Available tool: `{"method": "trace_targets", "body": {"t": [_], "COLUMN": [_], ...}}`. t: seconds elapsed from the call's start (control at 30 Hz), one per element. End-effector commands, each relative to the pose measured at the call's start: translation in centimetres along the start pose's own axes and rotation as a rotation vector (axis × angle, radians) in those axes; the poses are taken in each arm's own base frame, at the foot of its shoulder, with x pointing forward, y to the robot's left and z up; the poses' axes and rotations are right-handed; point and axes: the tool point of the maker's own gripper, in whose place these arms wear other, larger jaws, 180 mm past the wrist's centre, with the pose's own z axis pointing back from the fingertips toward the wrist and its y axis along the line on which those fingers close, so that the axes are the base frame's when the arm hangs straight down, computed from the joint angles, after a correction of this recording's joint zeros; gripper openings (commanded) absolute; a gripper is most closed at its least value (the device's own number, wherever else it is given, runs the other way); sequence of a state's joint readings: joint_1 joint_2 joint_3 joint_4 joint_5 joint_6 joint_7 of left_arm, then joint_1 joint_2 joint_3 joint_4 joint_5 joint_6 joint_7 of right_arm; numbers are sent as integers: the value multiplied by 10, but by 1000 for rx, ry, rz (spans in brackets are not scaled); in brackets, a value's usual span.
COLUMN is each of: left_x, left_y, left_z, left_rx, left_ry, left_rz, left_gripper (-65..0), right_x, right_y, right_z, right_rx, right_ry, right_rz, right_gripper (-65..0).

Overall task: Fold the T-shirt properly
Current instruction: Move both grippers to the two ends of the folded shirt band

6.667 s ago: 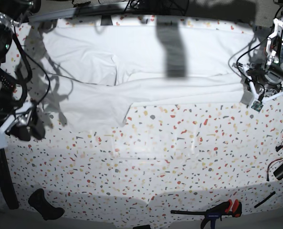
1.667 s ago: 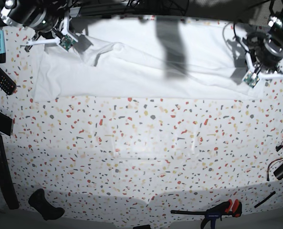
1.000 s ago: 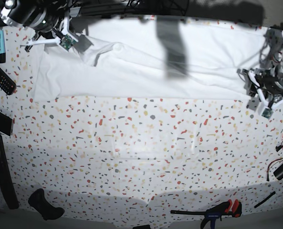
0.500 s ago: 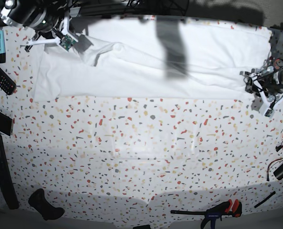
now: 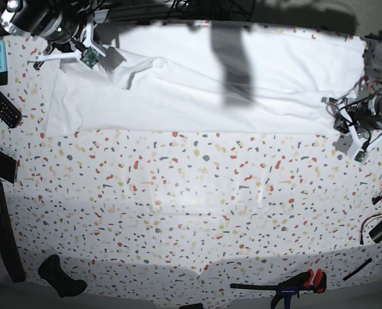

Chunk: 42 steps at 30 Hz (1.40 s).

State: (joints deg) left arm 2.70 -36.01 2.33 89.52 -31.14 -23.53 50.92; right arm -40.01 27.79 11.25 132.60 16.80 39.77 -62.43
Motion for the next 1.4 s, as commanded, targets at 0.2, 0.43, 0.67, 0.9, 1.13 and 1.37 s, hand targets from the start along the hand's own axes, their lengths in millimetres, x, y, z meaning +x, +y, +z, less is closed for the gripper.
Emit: {"method": "trace_targets", "body": {"t": [0.2, 0.43, 0.67, 0.9, 1.13, 1.37], "left_x": [34, -9, -72, -91, -82, -79], "left_y": [-28, -66, -66, -53, -3, -13], "left_z": [34, 53, 59, 68, 91, 91], "left_rx": [4, 5, 81, 144, 287, 199], "left_ry": [-76, -10, 129, 168, 169, 128], "left_rz": [-170, -314, -431, -442, -370, -265], "left_gripper": [-650, -650, -650, -650, -650, -650], "right_x": [3, 1, -6, -10, -30, -17], "right_y": [-2, -2, -6, -12, -21, -18], "right_z": [4, 4, 4, 4, -3, -9], "right_rx": [-7, -7, -30, -60, -93, -73], "right_ry": [-11, -4, 38, 62, 142, 50], "right_rz": [16, 16, 24, 34, 32, 3], "right_gripper": [-650, -650, -650, -650, -650, -650]}}
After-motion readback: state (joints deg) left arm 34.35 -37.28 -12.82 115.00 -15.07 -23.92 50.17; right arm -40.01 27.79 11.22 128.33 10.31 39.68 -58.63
